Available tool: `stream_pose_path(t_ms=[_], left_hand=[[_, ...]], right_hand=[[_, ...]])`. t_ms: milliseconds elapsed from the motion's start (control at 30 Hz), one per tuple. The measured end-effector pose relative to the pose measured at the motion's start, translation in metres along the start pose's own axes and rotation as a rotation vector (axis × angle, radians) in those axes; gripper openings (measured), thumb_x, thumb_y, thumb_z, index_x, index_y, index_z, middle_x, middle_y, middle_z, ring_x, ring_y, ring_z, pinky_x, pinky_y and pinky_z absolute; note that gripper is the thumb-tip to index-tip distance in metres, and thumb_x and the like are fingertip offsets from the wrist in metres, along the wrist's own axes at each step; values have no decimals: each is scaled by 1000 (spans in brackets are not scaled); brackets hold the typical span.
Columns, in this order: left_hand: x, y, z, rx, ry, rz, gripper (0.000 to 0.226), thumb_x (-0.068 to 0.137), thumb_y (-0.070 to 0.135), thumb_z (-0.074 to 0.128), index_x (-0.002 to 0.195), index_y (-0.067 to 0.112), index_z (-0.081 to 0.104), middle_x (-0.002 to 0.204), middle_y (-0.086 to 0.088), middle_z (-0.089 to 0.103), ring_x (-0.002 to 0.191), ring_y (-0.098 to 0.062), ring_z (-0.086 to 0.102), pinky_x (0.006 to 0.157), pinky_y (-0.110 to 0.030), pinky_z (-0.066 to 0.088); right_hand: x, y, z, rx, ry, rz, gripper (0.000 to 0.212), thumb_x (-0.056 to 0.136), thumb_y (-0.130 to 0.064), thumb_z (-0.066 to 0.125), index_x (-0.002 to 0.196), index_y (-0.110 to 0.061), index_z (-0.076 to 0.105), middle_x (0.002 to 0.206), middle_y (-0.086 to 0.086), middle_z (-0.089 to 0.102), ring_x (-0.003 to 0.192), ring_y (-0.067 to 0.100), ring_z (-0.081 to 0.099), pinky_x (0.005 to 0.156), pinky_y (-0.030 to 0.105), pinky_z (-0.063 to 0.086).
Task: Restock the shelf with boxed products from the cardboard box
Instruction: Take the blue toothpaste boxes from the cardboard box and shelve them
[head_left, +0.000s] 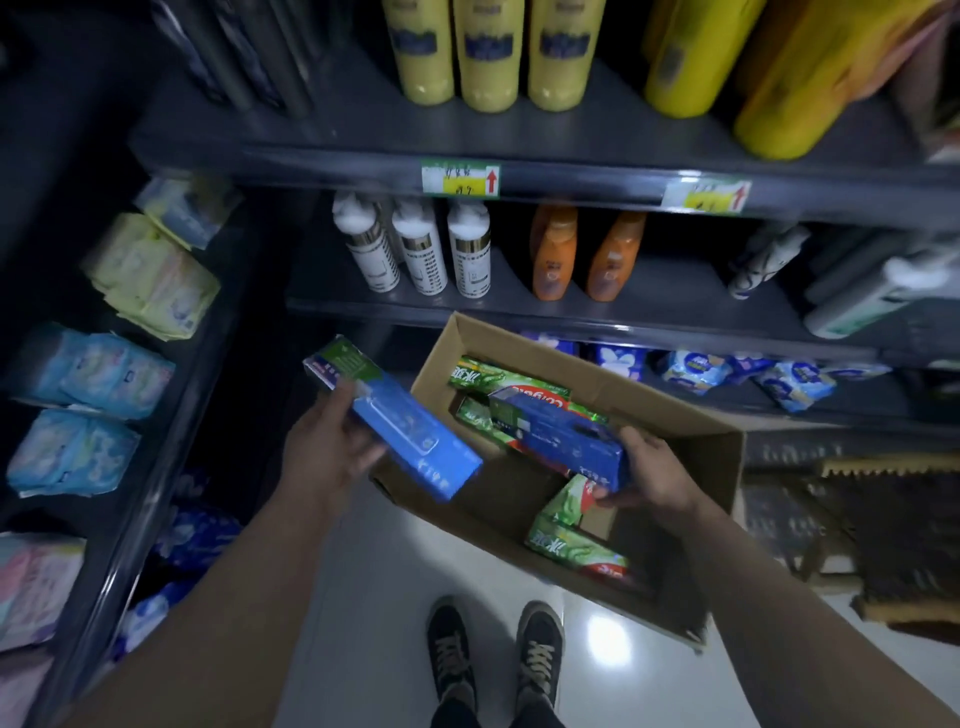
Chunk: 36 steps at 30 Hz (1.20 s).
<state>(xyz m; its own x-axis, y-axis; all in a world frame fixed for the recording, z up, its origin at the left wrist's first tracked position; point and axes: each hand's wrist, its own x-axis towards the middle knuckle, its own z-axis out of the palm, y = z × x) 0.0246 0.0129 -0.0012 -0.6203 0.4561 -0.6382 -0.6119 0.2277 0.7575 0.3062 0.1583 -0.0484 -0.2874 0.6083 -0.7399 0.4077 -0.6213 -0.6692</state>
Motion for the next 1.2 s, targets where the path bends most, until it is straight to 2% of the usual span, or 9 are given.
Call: stream_pose_path(t_ms=[100, 233, 333, 467, 633, 767, 900, 1100, 1200], left_hand=[[-21, 7, 9, 71, -21, -13, 32, 96, 42, 49, 114, 17, 59, 94, -3, 70, 69, -12, 69, 70, -37, 55], [-62, 20, 31, 181, 7, -16, 38, 98, 48, 42, 88, 19, 64, 76, 1, 70, 74, -18, 65, 77, -38, 52], [-72, 30, 31, 266, 16, -3, 54, 78, 71, 48, 77, 22, 70, 77, -3, 74, 81, -28, 69, 91, -49, 51], [-58, 30, 20, 323, 7, 41, 54, 63, 77, 44, 74, 31, 71, 89, -9, 73, 91, -32, 68, 93, -57, 48], [-131, 67, 52, 253, -55, 46, 32, 91, 48, 56, 82, 18, 64, 84, -11, 68, 78, -29, 65, 88, -49, 52], [-156, 81, 59, 217, -191, 116, 29, 78, 38, 72, 93, 14, 67, 86, -10, 71, 72, -24, 68, 67, -37, 55], [-172, 94, 56, 144, -238, 181, 15, 88, 26, 65, 93, 12, 67, 72, -2, 73, 58, -14, 69, 46, -25, 52], [-186, 110, 48, 145, -251, 257, 34, 85, 31, 67, 114, 14, 64, 105, -5, 71, 93, -23, 68, 68, -33, 51], [-190, 112, 42, 136, -248, 279, 38, 81, 23, 72, 116, 12, 62, 104, -6, 71, 88, -22, 69, 68, -33, 53]], right_hand=[[-26, -13, -20, 125, -37, 51, 44, 102, -38, 34, 100, -6, 65, 58, 15, 53, 42, 21, 50, 50, 30, 46], [-65, -44, -34, 140, -106, 62, 44, 100, -36, 30, 106, -6, 62, 47, 10, 48, 35, 18, 42, 43, 23, 37], [-87, -68, -44, 121, -139, 42, 47, 100, -39, 31, 98, -4, 61, 43, 11, 50, 32, 19, 39, 42, 23, 35], [-110, -97, -57, 145, -197, 9, 53, 99, -43, 30, 82, -3, 62, 55, 19, 55, 35, 20, 36, 41, 21, 31], [-136, -127, -60, 131, -297, -48, 59, 99, -43, 28, 84, 2, 64, 54, 20, 55, 33, 21, 37, 39, 20, 31], [-157, -149, -52, 126, -378, 6, 68, 96, -48, 30, 64, -4, 71, 49, 16, 54, 29, 17, 38, 40, 16, 27], [-163, -162, -45, 141, -396, -25, 62, 99, -45, 28, 92, 5, 64, 55, 19, 56, 28, 18, 39, 33, 16, 30], [-171, -179, -38, 93, -465, -79, 61, 100, -38, 23, 95, 7, 64, 58, 21, 57, 30, 17, 38, 32, 17, 33], [-177, -185, -33, 64, -481, -103, 56, 98, -33, 24, 92, 6, 65, 59, 20, 55, 31, 17, 39, 32, 17, 33]])
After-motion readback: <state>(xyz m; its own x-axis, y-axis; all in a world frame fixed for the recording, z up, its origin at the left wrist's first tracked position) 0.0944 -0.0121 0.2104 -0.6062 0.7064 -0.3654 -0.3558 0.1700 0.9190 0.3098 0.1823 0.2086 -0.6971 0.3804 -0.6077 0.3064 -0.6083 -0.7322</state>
